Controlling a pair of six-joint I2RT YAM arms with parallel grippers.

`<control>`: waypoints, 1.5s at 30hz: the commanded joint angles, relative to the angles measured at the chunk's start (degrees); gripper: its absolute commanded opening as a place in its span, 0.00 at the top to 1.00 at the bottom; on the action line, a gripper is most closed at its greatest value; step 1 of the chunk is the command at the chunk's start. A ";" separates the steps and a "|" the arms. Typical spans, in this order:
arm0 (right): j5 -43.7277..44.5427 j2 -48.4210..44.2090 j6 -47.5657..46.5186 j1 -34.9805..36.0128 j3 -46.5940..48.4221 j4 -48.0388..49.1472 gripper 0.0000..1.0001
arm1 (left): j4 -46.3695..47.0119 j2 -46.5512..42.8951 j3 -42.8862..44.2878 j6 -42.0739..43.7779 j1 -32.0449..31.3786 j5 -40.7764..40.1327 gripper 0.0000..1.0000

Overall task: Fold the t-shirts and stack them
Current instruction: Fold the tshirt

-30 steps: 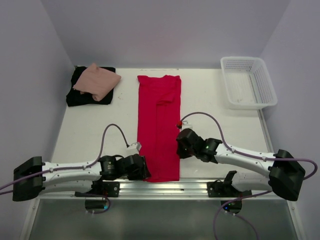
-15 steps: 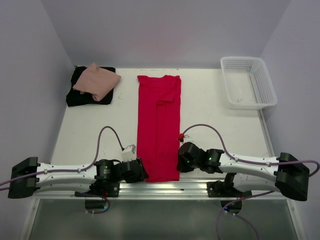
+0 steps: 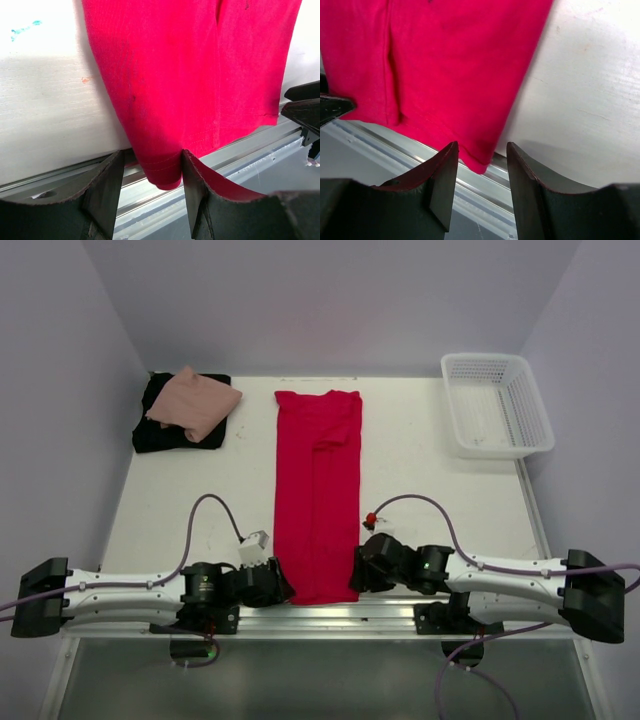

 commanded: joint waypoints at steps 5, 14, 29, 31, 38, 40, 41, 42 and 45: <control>1.76 0.37 6.82 2.76 -2.18 1.24 0.56 | 0.40 1.06 -2.37 -0.11 -0.30 -4.81 0.46; 4.13 4.06 12.45 8.21 -2.88 5.98 0.63 | 5.50 3.26 -3.77 -0.11 -0.29 -5.87 0.48; 7.12 5.91 11.66 10.23 -1.31 6.35 1.00 | 7.61 3.61 -4.83 0.68 -0.38 -5.78 0.99; 7.74 5.47 11.05 10.50 -0.34 5.38 1.00 | 7.09 3.70 -3.17 1.38 -0.38 -5.78 1.00; 10.55 1.70 6.92 10.68 3.35 1.25 1.00 | 1.30 5.10 6.14 4.81 -1.70 -8.06 1.00; 11.86 0.64 6.30 10.68 4.31 -1.02 1.00 | -0.38 5.28 8.08 5.16 -1.88 -8.68 1.00; 12.30 -0.41 5.60 10.68 5.02 -2.00 1.00 | -2.04 5.28 9.83 5.51 -2.14 -9.29 1.00; 12.83 -1.03 5.33 10.68 5.37 -2.79 1.00 | -2.93 5.28 10.54 5.69 -2.23 -9.65 1.00; 14.59 -2.96 4.28 10.68 6.43 -5.52 1.00 | -5.30 4.67 12.56 6.39 -2.40 -10.96 1.00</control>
